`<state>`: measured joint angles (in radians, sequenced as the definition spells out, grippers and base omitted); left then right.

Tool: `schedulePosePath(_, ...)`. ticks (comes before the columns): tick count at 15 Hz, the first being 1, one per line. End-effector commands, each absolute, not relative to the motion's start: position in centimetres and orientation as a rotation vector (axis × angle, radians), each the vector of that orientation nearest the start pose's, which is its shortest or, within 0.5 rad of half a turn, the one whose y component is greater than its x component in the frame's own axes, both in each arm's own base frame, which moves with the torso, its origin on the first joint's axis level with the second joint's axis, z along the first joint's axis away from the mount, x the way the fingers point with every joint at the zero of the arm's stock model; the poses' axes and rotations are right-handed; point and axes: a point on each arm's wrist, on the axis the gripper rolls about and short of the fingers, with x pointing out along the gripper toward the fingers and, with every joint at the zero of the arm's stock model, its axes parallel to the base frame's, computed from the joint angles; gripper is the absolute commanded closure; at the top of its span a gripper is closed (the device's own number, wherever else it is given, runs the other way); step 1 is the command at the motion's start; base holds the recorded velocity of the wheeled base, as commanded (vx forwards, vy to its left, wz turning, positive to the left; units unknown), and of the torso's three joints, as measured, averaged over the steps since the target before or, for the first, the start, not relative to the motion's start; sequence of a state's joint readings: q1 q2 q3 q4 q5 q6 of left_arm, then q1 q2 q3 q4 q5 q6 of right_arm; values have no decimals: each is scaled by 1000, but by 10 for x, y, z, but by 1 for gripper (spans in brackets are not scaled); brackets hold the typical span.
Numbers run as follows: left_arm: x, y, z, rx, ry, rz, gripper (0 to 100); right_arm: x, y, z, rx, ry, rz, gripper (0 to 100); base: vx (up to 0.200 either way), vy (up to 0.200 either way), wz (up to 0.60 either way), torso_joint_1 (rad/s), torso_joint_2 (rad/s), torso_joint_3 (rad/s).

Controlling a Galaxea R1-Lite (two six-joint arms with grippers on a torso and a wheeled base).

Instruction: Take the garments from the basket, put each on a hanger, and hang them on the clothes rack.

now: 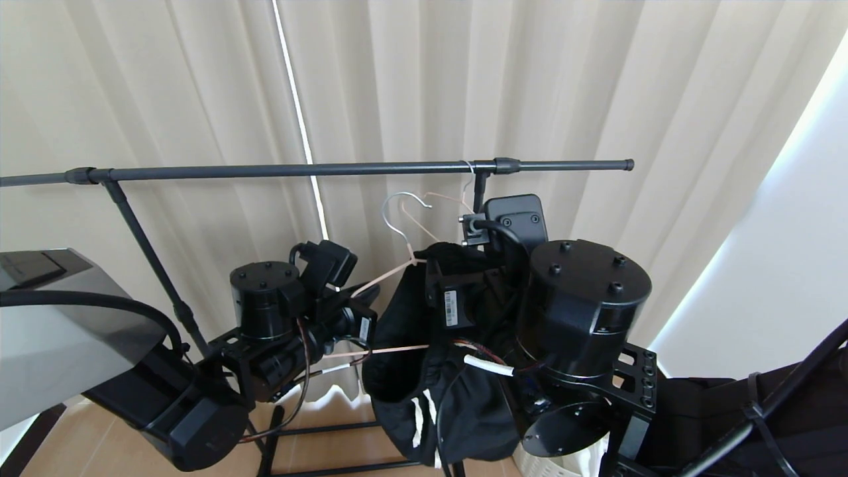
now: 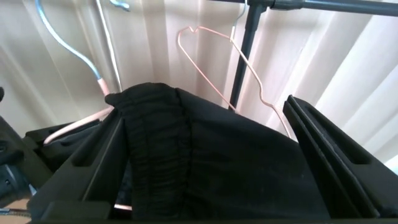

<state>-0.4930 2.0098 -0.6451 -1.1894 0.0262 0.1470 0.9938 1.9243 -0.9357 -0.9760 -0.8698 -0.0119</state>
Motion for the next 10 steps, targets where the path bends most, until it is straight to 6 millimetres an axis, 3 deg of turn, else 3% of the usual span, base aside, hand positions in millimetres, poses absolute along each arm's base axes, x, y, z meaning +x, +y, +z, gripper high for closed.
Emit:
schedulePosePath(1,303,-162,97,192,133,-460,100,209,290,176,-25,7,124,0,0,0,0,0,0,0)
schedulePosePath(5,307,-164,99,190,120,-436,100,210,291,171,-42,20,124,0,0,0,0,0,0,0)
schedulePosePath(10,308,-164,101,169,112,-430,100,215,280,181,-32,2,100,0,0,0,0,0,0,0)
